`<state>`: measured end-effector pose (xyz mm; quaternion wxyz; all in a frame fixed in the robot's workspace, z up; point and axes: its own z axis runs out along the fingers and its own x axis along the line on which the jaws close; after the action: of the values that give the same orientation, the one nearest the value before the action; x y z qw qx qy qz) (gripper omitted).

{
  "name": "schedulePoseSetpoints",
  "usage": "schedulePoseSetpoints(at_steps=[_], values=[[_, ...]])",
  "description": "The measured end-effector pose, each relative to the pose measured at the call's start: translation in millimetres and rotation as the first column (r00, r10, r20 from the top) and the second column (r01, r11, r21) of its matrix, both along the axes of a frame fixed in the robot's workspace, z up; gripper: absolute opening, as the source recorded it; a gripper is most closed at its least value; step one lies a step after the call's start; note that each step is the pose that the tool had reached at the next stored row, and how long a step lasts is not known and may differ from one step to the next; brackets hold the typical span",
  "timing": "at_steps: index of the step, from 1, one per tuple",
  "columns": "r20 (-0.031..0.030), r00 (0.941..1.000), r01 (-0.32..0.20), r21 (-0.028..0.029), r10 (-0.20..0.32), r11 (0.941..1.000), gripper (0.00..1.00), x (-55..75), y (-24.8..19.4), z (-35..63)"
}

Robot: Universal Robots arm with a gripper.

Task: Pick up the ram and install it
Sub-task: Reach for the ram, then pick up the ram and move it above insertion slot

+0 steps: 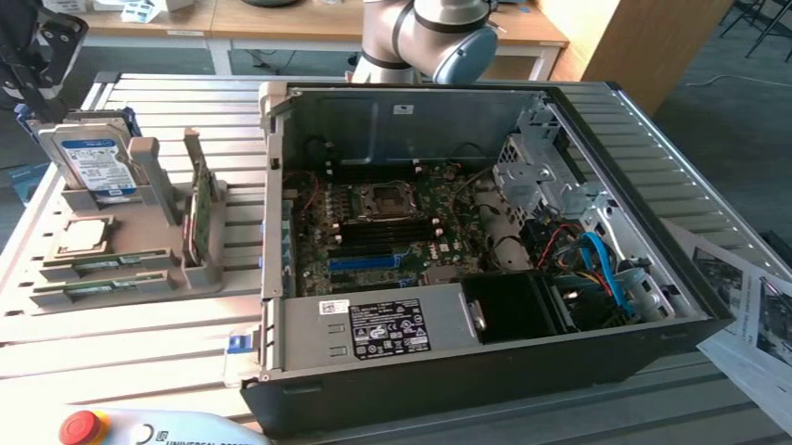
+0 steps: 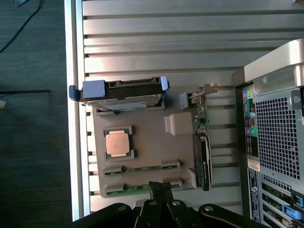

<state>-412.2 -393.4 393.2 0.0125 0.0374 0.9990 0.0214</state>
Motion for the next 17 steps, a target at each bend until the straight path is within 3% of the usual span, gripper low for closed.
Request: schedulePoseSetpoints(at_steps=[5,17], values=[[0.0000,1.0000,0.000,0.0000,0.000,1.0000,0.10,-7.1,0.0,0.0],[-0.0001,1.0000,-0.003,0.0000,0.003,1.0000,0.10,-7.4,0.0,0.0]])
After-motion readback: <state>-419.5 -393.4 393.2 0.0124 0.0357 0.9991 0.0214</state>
